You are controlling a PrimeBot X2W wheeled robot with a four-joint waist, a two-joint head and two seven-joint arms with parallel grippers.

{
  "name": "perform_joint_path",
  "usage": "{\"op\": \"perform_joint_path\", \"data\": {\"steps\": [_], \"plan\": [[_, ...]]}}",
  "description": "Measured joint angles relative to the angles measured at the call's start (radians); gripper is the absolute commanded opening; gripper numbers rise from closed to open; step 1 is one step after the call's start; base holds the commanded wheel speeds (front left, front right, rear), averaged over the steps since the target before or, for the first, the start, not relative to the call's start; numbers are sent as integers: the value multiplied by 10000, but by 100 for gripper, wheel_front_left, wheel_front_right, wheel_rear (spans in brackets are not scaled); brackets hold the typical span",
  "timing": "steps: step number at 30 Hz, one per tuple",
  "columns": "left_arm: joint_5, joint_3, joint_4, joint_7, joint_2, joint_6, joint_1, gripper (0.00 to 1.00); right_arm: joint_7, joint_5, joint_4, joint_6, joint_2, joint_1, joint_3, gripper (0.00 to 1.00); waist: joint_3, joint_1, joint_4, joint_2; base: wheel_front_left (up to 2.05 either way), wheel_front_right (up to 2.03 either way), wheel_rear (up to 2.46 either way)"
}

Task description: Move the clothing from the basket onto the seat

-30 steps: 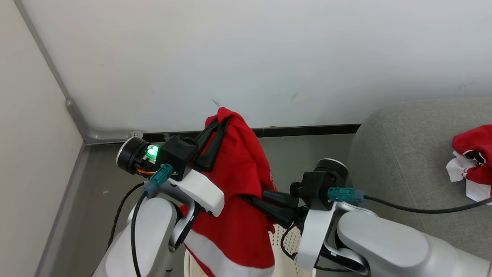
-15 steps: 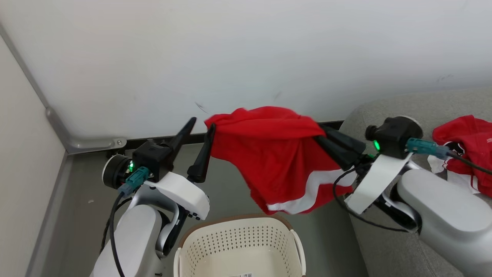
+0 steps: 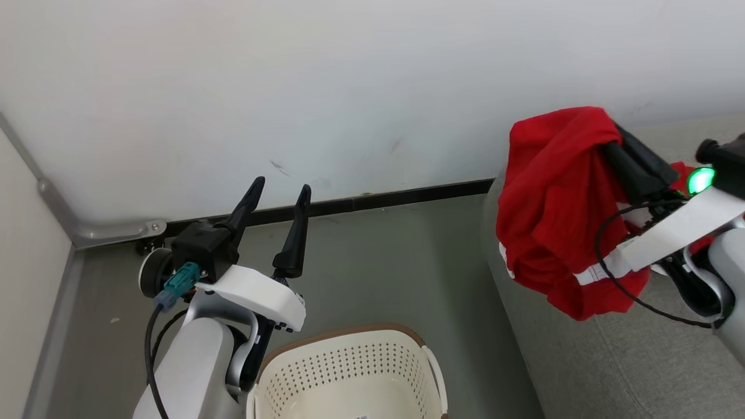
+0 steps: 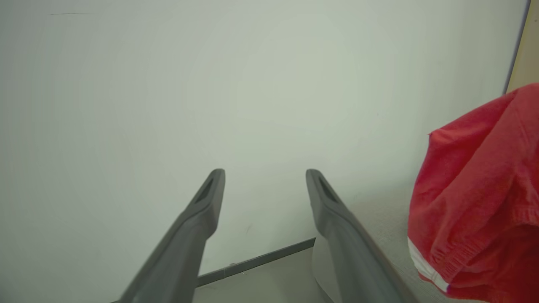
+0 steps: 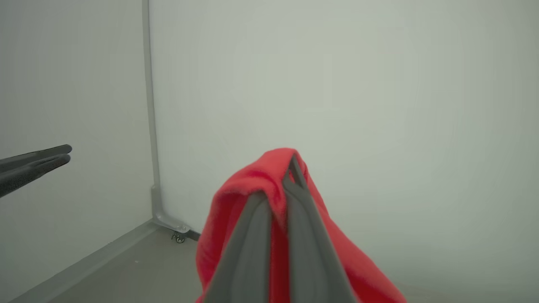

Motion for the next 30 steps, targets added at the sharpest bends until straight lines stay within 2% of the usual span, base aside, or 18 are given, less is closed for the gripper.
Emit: {"op": "perform_joint_path", "data": {"steps": [5,16,30], "plan": [[-12,13,-25,-88,-13,8,156,100,-13,-303,-52,-2,-94,763,-1315,0,5,0,-292,0,0,0,0],[-31,13,-19,-173,-58,79,413,100,-17,-957,-474,-2,-48,2478,-3103,0,34,0,-957,0,0,0,0],[-71,15,0,-247,-81,77,672,100,-23,-1904,-1570,-4,815,4725,-4719,0,99,-1,-1988,0,0,0,0]]}}
